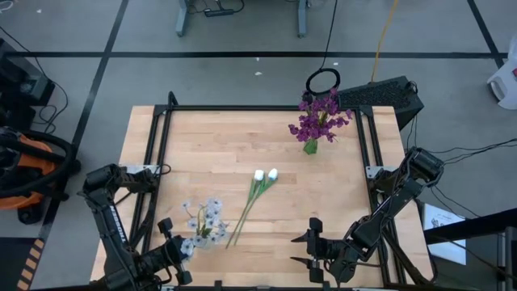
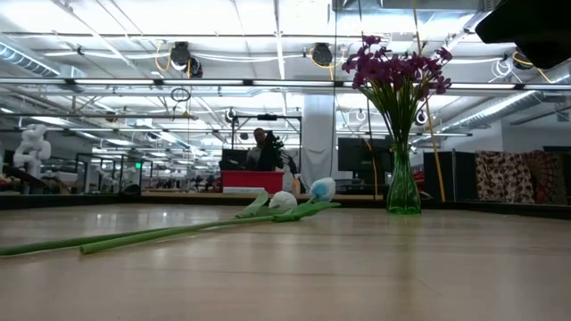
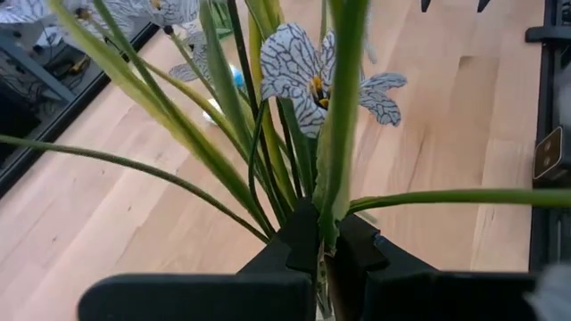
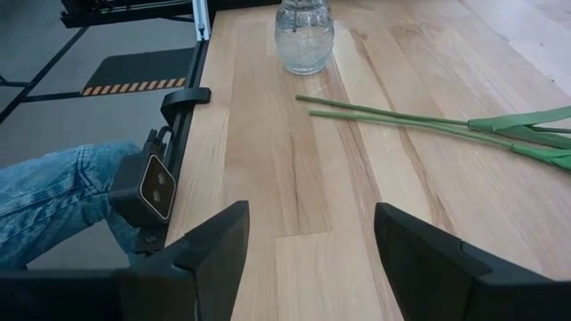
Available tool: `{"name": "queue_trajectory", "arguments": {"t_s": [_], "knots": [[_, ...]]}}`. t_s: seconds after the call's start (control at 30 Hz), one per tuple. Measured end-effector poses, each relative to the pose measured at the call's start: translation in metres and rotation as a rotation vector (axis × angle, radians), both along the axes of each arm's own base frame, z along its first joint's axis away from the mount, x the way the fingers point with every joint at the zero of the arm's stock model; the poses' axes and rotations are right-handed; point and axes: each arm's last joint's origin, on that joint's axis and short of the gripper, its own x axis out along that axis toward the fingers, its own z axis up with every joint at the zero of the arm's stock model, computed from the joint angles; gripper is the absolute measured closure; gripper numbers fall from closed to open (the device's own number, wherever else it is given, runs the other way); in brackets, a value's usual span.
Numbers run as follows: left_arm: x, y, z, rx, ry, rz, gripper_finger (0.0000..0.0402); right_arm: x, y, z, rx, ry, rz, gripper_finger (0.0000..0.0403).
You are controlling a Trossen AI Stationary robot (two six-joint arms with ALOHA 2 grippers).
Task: Sort flowers into vase by color
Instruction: Put the dark white flower into the transparent vase
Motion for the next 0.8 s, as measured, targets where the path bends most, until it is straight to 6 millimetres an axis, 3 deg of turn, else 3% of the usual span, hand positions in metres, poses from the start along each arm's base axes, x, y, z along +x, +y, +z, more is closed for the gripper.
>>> {"name": "queue_trajectory", "arguments": {"t_s": [0.33, 0.8], "knots": [[0.0026, 0.0016, 0.0000, -0.010, -0.006, 0.019, 0.0381, 0.0000, 0.0000, 0.0000, 0.001, 0.000, 0.000, 0.0170], [0.0035, 0.0023, -0.0006, -0.022, 0.016, 0.028, 0.0230, 0.0001, -0.0001, 0.0000, 0.000, 0.000, -0.001, 0.0170]]}}
